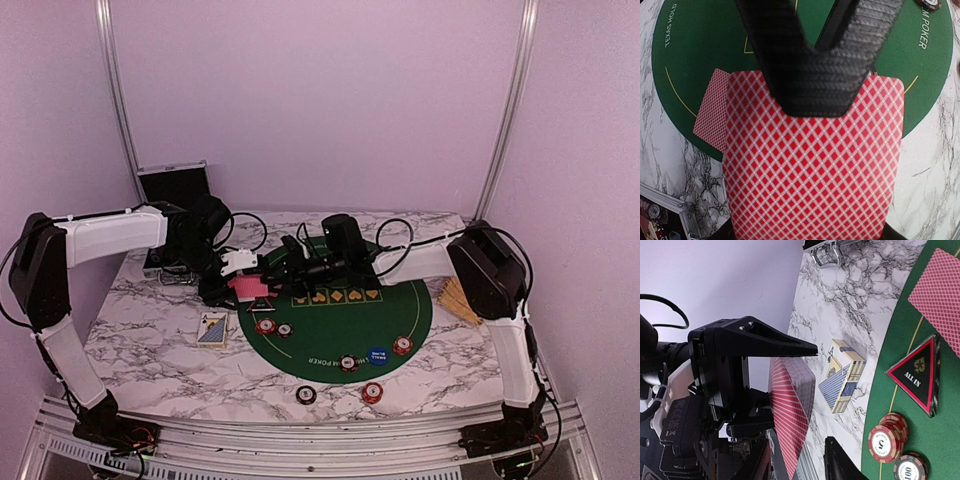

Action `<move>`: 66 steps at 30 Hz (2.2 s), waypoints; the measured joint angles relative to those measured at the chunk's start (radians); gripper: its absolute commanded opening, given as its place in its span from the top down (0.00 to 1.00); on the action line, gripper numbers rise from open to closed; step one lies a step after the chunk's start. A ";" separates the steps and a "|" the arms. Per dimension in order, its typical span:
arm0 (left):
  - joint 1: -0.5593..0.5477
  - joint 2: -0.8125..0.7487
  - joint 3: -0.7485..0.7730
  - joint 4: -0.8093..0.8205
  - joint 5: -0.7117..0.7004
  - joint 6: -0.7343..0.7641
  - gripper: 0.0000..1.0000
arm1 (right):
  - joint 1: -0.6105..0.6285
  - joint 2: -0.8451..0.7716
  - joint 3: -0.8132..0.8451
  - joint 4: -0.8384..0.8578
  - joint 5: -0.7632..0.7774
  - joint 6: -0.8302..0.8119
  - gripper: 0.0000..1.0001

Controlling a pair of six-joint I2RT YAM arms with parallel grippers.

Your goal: Distribute texas hold em gaming equipment

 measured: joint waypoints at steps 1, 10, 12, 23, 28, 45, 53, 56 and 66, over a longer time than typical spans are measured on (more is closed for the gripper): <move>0.000 0.000 0.000 0.000 0.000 0.000 1.00 | 0.001 0.000 0.002 0.000 0.000 0.003 0.70; 0.000 0.000 0.000 0.000 0.000 0.000 1.00 | 0.015 0.025 0.015 0.023 -0.001 0.026 0.85; 0.000 0.000 0.000 0.000 0.000 0.000 1.00 | 0.015 0.030 0.015 0.023 -0.001 0.029 0.94; 0.000 0.000 0.000 -0.001 -0.008 0.000 1.00 | 0.000 0.022 0.013 0.027 -0.007 0.017 1.00; 0.002 0.000 0.000 0.005 -0.007 0.000 1.00 | -0.016 -0.008 -0.015 0.002 -0.009 -0.007 1.00; 0.011 0.000 0.000 0.003 -0.007 0.000 1.00 | -0.159 -0.159 -0.196 -0.003 -0.007 -0.035 1.00; 0.011 0.000 0.000 0.003 -0.006 -0.001 1.00 | -0.334 -0.202 -0.169 -0.142 0.037 -0.153 1.00; 0.011 0.000 0.000 0.003 -0.006 -0.001 1.00 | -0.397 -0.186 -0.105 -0.243 0.072 -0.220 1.00; 0.011 0.000 0.000 0.002 -0.007 -0.001 1.00 | -0.480 0.053 0.248 -0.481 0.166 -0.369 1.00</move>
